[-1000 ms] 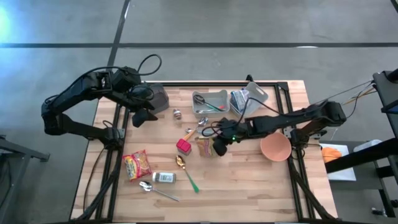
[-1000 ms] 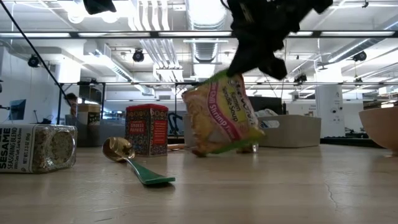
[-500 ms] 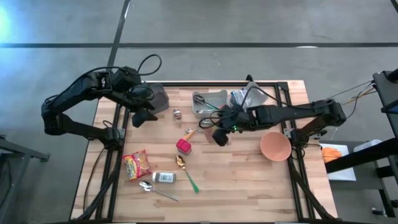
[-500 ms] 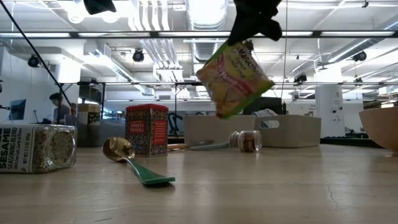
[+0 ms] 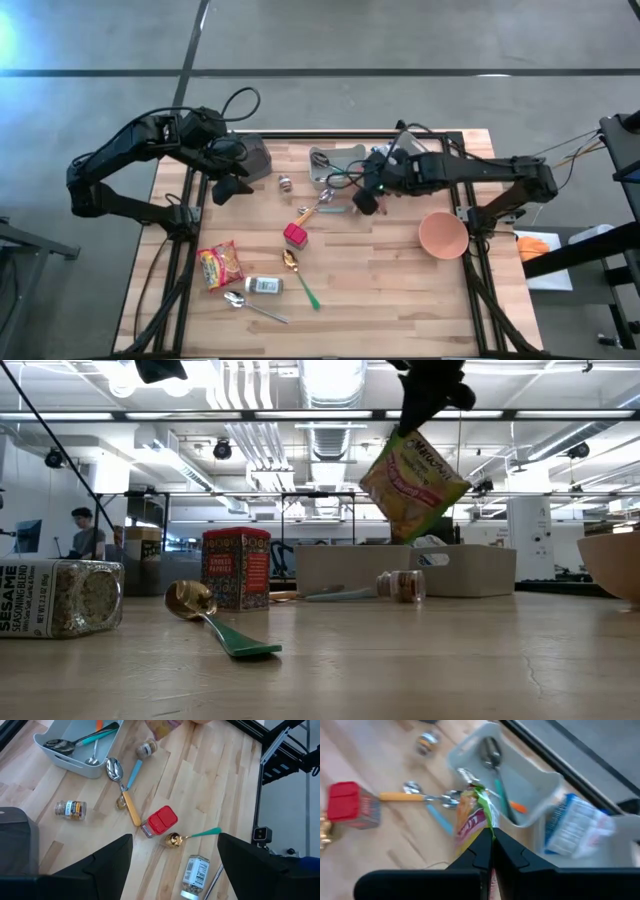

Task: Pick & Place Food Item
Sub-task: Put the blue noodle pack into the right gray bin

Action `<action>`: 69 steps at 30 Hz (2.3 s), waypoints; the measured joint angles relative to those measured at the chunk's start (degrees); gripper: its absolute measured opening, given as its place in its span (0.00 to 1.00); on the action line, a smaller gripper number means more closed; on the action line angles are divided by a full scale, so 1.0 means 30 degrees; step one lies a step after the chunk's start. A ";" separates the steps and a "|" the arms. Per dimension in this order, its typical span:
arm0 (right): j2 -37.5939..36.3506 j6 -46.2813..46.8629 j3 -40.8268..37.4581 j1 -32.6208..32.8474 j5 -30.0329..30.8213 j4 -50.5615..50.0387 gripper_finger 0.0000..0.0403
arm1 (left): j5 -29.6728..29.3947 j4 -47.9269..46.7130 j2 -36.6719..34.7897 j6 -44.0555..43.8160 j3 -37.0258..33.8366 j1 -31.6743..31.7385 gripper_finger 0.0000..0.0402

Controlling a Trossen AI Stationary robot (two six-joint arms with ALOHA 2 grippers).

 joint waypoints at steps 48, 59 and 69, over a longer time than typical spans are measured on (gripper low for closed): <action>-0.4496 -2.2549 -0.3451 -1.6598 -1.4806 0.2205 0.02 | -0.1159 0.0157 0.0000 -0.0551 0.0000 0.0007 0.74; -0.4179 -2.5206 -0.5853 -1.7167 -1.7311 0.2815 0.02 | -0.1663 0.0173 0.0007 -0.1341 0.0000 0.0014 0.74; -0.3884 -2.4757 -0.9103 -1.7526 -1.8409 0.6649 0.02 | -0.2033 0.0712 0.0007 -0.1902 0.0000 0.0014 0.74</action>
